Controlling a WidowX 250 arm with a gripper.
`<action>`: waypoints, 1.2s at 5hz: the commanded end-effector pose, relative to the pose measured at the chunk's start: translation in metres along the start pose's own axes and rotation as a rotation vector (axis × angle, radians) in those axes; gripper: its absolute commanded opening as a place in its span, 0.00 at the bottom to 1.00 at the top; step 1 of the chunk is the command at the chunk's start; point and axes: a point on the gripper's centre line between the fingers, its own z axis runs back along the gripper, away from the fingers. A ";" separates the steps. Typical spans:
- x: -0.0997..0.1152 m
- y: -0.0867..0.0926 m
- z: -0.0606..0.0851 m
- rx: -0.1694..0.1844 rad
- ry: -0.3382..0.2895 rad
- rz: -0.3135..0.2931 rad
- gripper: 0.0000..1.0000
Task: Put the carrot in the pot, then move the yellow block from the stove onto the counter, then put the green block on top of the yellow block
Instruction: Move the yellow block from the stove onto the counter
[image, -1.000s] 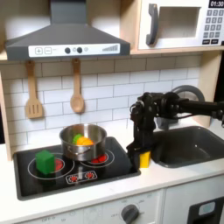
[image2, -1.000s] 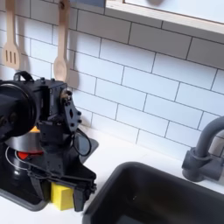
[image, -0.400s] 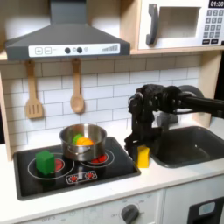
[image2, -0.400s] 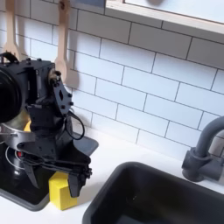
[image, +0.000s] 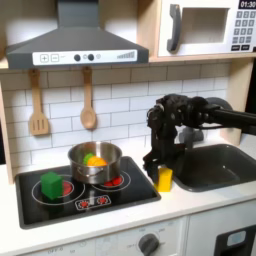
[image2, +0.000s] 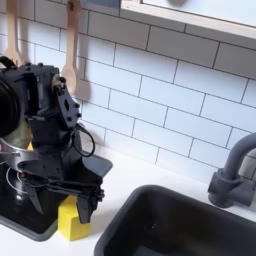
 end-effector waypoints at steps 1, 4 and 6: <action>0.000 -0.002 0.011 -0.011 -0.022 0.005 1.00; 0.005 0.001 0.026 -0.023 -0.049 0.024 1.00; 0.015 0.034 0.039 -0.003 -0.090 0.078 1.00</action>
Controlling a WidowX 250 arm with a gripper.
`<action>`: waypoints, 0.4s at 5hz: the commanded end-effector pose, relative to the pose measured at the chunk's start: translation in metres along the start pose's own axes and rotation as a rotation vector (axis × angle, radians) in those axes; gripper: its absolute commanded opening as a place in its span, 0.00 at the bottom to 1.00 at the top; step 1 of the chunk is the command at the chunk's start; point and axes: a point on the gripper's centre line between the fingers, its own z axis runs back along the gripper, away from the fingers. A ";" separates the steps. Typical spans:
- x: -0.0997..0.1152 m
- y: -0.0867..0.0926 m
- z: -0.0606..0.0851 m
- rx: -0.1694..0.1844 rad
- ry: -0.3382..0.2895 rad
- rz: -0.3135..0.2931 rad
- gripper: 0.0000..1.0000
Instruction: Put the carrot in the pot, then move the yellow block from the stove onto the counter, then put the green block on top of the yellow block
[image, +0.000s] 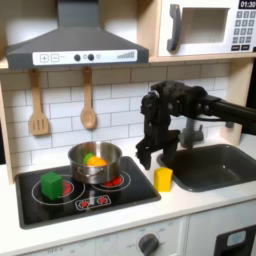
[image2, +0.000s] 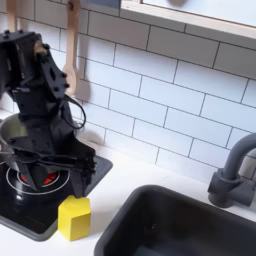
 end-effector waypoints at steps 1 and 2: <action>0.012 0.036 0.016 0.032 -0.043 0.048 1.00; 0.015 0.053 0.016 0.043 -0.045 0.080 1.00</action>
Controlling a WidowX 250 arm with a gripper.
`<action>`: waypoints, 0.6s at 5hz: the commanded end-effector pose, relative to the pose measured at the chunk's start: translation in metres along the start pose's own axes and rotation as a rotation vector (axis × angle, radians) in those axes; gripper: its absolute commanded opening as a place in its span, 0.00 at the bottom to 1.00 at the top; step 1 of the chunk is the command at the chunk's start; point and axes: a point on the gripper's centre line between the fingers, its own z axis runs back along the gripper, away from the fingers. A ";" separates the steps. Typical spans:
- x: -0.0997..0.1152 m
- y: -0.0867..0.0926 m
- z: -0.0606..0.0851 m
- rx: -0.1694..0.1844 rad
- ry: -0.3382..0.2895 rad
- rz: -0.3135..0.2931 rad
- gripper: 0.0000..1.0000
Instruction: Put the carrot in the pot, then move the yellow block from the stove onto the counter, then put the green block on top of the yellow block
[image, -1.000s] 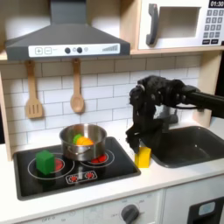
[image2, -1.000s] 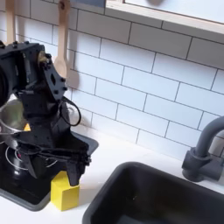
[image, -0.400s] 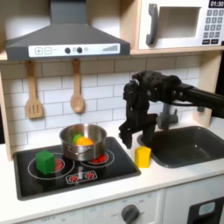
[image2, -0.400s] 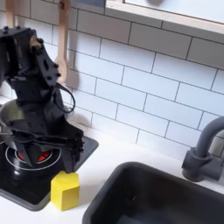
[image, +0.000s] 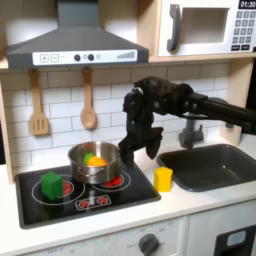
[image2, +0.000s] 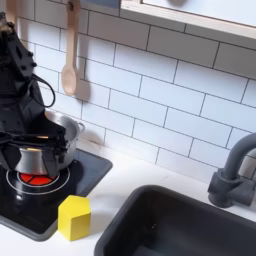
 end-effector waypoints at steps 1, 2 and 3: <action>0.012 0.037 0.003 0.035 -0.016 0.051 1.00; 0.019 0.049 0.006 0.045 -0.032 0.072 1.00; 0.028 0.066 0.008 0.052 -0.040 0.093 1.00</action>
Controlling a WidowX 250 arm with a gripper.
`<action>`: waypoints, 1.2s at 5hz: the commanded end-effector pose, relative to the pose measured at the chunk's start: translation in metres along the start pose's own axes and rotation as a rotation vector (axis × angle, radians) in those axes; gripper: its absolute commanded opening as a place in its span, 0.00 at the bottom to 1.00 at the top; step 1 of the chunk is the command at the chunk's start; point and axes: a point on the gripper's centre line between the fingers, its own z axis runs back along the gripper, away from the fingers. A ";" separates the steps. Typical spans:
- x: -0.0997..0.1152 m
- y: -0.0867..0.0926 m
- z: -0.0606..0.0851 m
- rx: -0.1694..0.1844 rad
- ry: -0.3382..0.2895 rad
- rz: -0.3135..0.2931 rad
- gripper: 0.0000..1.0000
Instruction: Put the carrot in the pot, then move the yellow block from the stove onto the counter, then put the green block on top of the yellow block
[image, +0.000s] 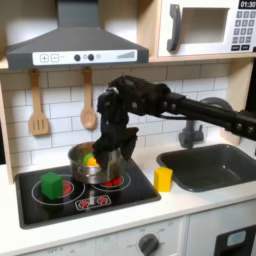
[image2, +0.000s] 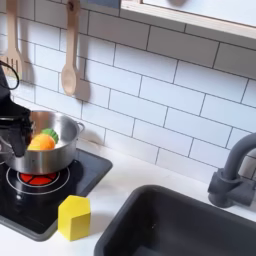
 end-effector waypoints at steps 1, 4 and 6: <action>0.023 0.037 -0.006 0.017 -0.001 0.044 1.00; 0.056 0.085 -0.019 0.057 -0.019 0.167 1.00; 0.057 0.090 -0.028 0.133 -0.033 0.335 1.00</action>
